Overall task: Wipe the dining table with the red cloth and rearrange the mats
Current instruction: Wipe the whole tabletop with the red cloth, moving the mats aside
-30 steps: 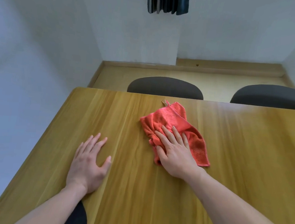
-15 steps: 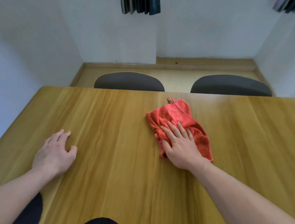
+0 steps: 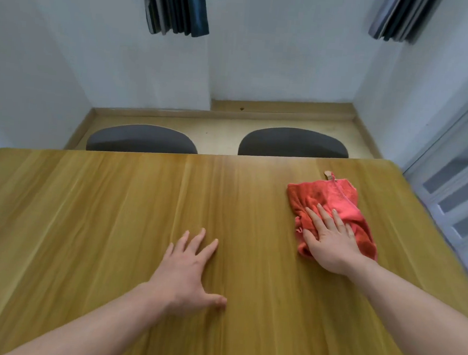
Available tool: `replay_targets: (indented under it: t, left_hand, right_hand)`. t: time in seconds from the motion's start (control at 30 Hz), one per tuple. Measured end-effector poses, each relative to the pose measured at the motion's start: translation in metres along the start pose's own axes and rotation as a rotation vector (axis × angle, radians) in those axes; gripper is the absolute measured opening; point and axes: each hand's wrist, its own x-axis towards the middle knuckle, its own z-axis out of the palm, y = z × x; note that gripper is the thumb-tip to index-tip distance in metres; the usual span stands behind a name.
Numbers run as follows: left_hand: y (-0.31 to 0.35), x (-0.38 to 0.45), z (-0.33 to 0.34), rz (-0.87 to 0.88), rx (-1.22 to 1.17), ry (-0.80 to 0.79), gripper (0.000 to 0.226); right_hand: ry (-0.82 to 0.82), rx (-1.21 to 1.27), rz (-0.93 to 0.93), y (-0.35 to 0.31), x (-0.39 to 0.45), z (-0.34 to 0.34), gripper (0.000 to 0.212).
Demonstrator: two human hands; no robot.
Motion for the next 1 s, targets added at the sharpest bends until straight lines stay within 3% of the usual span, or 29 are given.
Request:
replay_targets:
  t: [0.2,0.37,0.7,1.0]
  left_hand:
    - [0.016,0.004,-0.009,-0.070,0.018,-0.059,0.130]
    - [0.027,0.005,-0.016,-0.116,0.011,-0.103,0.132]
    - [0.023,0.004,-0.014,-0.103,0.010,-0.097,0.130]
    - [0.020,0.001,-0.014,-0.103,-0.007,-0.088,0.129]
  right_hand:
    - [-0.018,0.046,0.185,0.083,-0.017,-0.016,0.064]
    - [-0.008,0.078,0.315,0.110,-0.038,-0.016,0.066]
    - [-0.074,0.035,0.424,0.078,-0.066,0.007,0.070]
    - [-0.156,0.006,0.380,-0.010,-0.096,0.042,0.081]
